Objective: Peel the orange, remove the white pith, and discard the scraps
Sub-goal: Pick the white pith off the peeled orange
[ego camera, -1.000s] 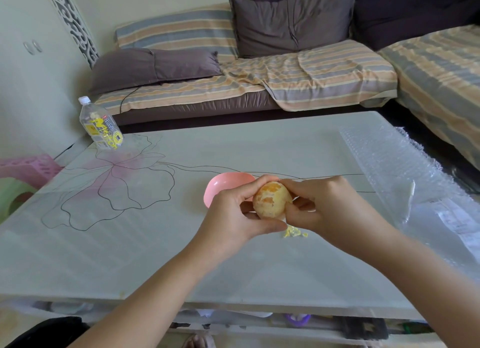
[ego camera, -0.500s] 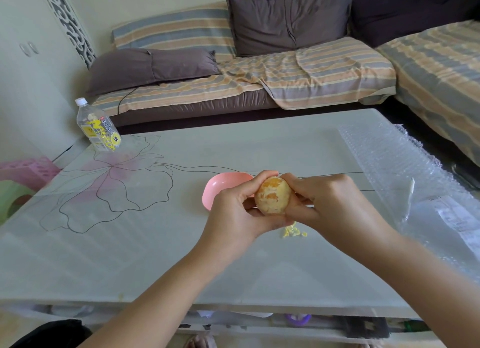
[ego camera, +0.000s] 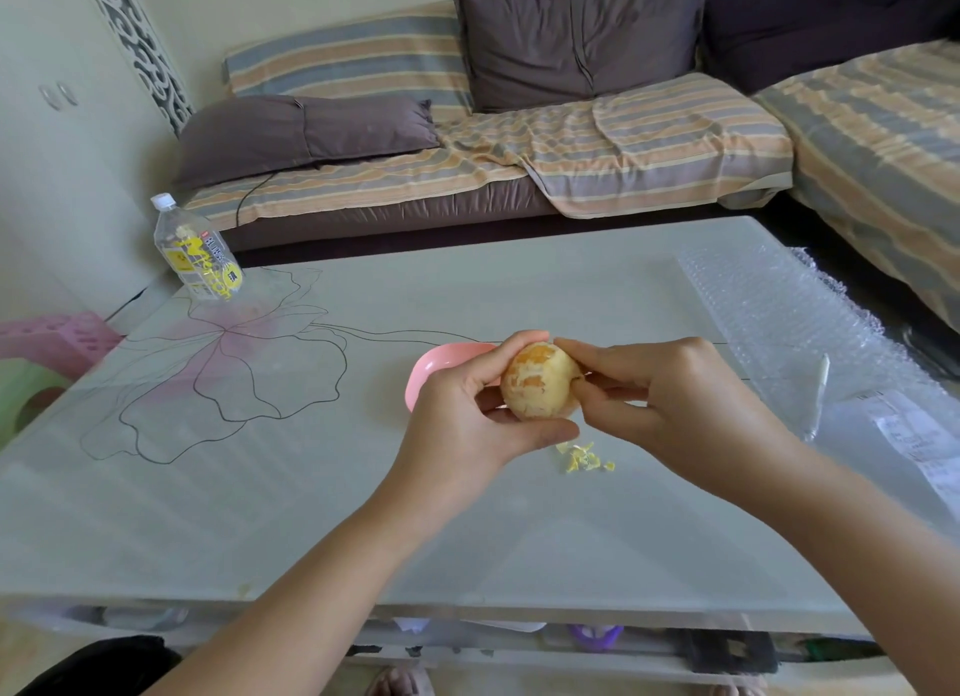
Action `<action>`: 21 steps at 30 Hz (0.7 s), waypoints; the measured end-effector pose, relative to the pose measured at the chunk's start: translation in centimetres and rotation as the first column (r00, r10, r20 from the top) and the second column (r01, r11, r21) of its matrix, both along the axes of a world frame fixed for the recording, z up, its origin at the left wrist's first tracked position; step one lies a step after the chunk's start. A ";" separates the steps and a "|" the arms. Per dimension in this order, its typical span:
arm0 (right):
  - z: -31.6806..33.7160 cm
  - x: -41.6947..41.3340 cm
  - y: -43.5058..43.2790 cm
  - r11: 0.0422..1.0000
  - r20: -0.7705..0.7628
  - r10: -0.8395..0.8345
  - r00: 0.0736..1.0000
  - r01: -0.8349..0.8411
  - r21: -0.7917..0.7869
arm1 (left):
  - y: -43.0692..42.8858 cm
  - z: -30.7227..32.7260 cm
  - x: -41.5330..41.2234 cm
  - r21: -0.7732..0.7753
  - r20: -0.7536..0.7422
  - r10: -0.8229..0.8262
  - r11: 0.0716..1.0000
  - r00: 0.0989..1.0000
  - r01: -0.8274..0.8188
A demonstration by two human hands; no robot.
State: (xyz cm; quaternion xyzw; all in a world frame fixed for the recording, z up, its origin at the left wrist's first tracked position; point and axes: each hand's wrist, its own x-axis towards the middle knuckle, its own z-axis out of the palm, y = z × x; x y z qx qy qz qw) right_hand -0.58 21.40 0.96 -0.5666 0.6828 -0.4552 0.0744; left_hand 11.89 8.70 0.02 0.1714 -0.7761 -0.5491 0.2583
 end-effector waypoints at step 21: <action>-0.2 0.6 -0.5 0.972 -0.581 -0.232 0.780 0.211 -0.105 | 0.6 0.5 -0.3 0.021 0.025 -0.027 0.999 0.999 0.027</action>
